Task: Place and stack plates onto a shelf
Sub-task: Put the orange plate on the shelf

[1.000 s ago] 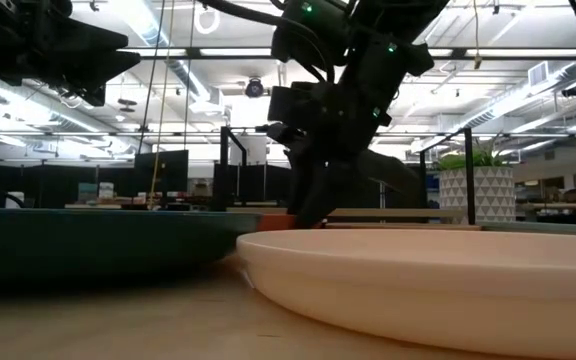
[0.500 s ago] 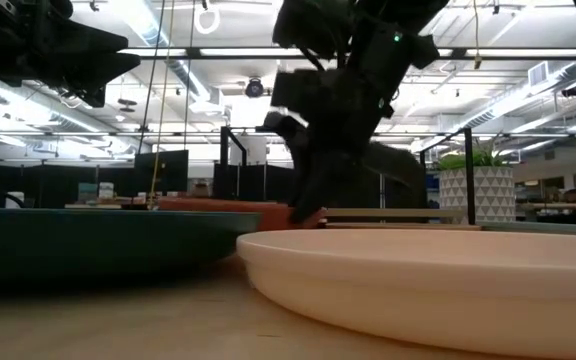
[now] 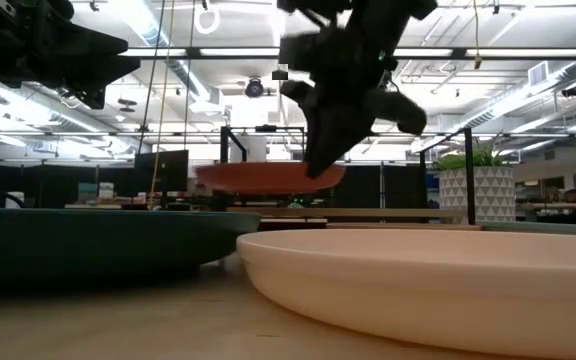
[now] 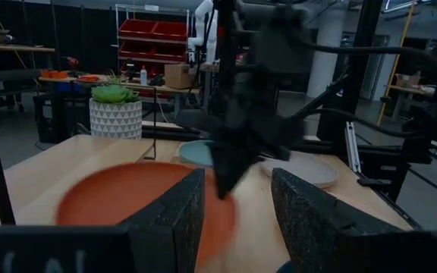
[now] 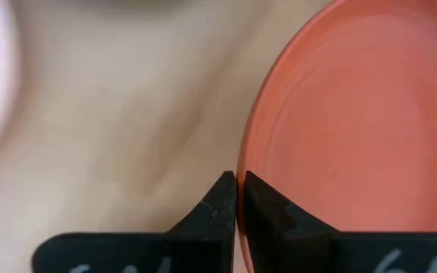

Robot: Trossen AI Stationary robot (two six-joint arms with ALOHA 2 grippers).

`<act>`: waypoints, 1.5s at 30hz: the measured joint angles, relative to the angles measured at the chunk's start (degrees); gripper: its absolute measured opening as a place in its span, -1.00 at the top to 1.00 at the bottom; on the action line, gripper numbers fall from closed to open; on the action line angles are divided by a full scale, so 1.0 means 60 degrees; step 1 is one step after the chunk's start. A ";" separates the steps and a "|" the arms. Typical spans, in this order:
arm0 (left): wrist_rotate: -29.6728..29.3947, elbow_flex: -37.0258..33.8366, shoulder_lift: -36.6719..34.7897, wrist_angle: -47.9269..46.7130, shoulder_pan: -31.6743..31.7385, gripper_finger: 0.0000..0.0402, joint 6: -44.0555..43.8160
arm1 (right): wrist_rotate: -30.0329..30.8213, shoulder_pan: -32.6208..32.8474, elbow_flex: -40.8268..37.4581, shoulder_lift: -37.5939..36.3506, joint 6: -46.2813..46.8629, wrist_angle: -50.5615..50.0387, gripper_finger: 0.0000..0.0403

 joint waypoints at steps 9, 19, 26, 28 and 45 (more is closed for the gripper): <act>0.0000 0.0000 0.0000 0.0000 -0.0002 0.20 0.0000 | 0.0072 -0.1597 0.0000 -0.0022 0.0376 -0.0124 0.88; 0.0000 0.0000 0.0000 0.0004 0.0001 0.20 0.0000 | -0.0964 -0.3370 0.0000 -0.0025 -0.0269 0.0940 0.88; 0.0000 0.0000 -0.0001 0.0011 0.0000 0.20 0.0002 | -0.1695 -0.3848 0.0004 0.0225 -0.1040 0.1945 0.88; -0.0001 0.0000 -0.0001 0.0004 -0.0002 0.20 0.0002 | -0.1543 -0.3861 -0.0015 0.0288 -0.1215 0.1942 0.88; -0.0106 0.0000 -0.0004 0.0010 -0.0002 0.20 -0.0044 | -0.2184 -0.4000 -0.0004 0.0401 -0.1248 0.1862 0.88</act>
